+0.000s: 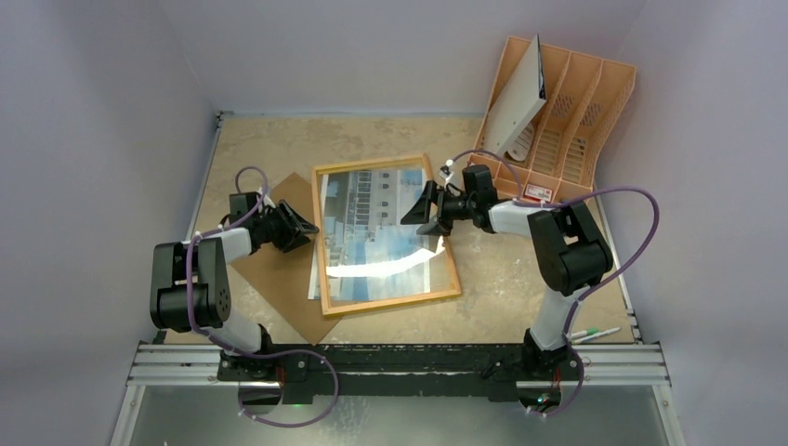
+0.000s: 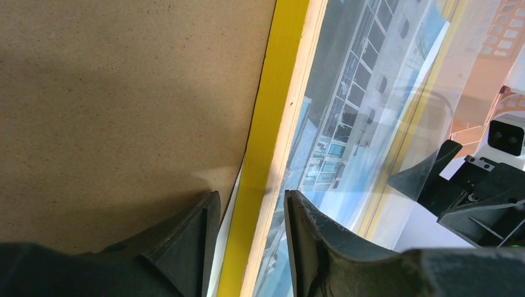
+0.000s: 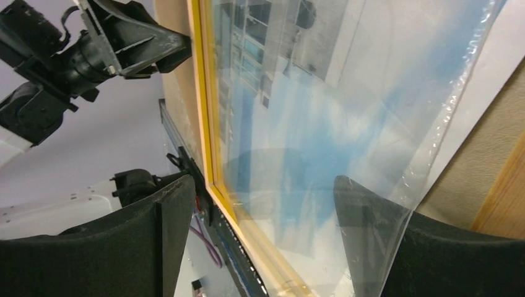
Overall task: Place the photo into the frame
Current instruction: Place the photo frame item in the photo frame.
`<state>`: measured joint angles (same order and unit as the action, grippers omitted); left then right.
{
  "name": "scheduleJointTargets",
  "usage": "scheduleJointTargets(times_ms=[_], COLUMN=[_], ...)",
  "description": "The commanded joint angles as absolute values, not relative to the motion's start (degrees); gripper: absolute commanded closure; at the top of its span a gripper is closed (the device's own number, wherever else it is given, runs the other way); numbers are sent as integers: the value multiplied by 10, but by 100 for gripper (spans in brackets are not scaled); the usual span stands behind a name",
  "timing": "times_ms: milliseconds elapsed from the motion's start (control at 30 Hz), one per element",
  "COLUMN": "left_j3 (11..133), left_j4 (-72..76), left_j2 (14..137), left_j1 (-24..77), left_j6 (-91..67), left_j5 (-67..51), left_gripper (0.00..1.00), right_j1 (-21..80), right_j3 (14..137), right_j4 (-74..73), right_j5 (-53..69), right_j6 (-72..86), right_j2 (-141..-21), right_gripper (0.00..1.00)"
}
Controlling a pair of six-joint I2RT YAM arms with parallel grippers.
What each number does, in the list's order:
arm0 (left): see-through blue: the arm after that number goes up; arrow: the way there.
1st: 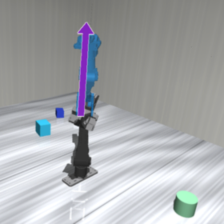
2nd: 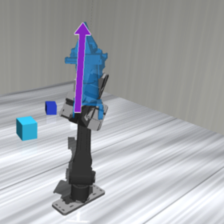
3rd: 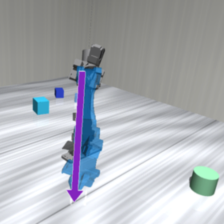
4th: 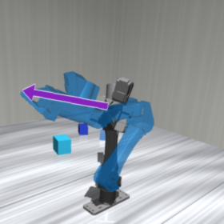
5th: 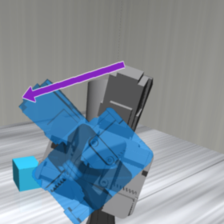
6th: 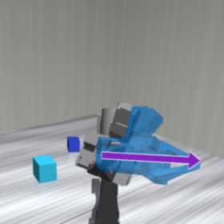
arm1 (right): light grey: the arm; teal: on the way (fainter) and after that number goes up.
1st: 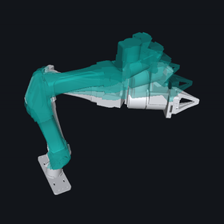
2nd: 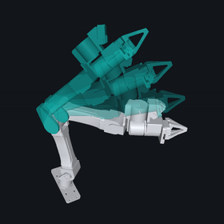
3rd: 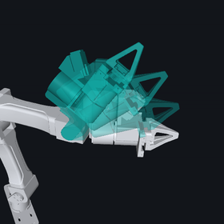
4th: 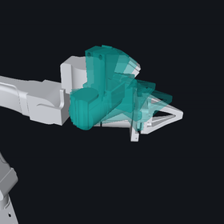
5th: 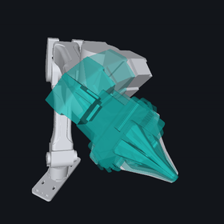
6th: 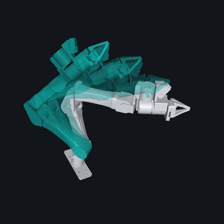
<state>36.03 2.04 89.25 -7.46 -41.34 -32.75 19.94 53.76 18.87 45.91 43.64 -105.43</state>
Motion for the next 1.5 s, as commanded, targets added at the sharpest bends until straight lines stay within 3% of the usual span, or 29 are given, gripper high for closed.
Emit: scheduleJointTargets(times_ms=[0,400,667,1467], left_j3=[376,407,423,479], left_j4=[3,-79,-107,-164], left_j2=[881,864,856,860], left_j1=[-71,-71,-71,-71], left_j6=[-397,-374,-363,-336], left_j5=[-319,-306,-301,-275], left_gripper=[53,52,51,48], right_j1=[210,231,231,226], right_j3=[581,631,645,621], right_j4=[120,5,-34,-126], right_j5=[411,288,248,94], right_j6=[393,367,363,356], right_j2=[-1049,-1047,-1032,-926], right_gripper=[15,12,18,18])
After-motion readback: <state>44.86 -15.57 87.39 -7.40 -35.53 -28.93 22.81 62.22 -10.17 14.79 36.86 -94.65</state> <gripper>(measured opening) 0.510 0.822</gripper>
